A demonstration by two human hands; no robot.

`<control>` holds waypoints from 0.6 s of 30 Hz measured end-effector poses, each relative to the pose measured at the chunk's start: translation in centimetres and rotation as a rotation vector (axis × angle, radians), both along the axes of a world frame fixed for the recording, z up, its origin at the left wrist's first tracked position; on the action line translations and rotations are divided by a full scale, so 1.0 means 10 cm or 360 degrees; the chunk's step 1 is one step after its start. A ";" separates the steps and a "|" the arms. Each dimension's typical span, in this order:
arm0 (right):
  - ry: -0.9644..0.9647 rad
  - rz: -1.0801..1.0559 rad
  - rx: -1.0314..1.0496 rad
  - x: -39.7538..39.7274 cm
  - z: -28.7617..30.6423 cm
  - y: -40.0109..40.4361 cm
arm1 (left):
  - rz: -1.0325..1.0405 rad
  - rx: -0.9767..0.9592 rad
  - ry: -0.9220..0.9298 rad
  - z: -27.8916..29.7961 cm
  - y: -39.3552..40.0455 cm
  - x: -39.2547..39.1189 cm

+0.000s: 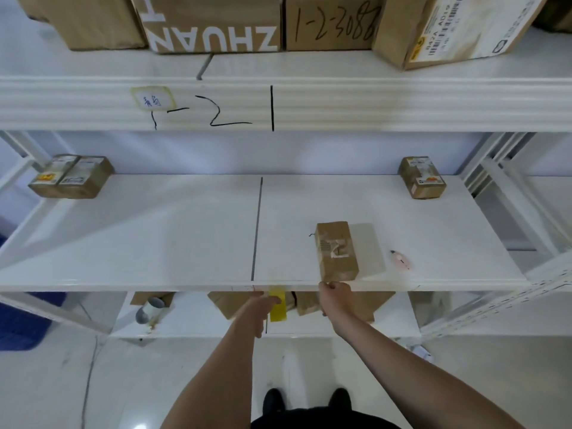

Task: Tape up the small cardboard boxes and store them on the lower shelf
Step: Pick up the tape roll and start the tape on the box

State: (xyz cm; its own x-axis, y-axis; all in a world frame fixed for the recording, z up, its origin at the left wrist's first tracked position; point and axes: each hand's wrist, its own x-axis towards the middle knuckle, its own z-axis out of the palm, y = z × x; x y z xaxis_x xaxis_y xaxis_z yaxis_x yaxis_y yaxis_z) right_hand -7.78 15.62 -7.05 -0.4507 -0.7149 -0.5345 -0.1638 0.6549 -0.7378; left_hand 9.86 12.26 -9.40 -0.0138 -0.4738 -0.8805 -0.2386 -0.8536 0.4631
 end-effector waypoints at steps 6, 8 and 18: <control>-0.0092 0.0215 0.0193 0.16 -0.10 -0.03 | 0.0130 -0.0084 0.0165 -0.15 0.07 -0.02; -0.0061 0.0284 0.0236 0.22 -0.12 -0.06 | 0.0112 -0.0096 0.0204 -0.14 0.06 0.01; -0.0237 0.0189 0.0389 0.61 -0.15 -0.27 | -0.0074 -0.0061 0.0359 -0.03 0.06 0.19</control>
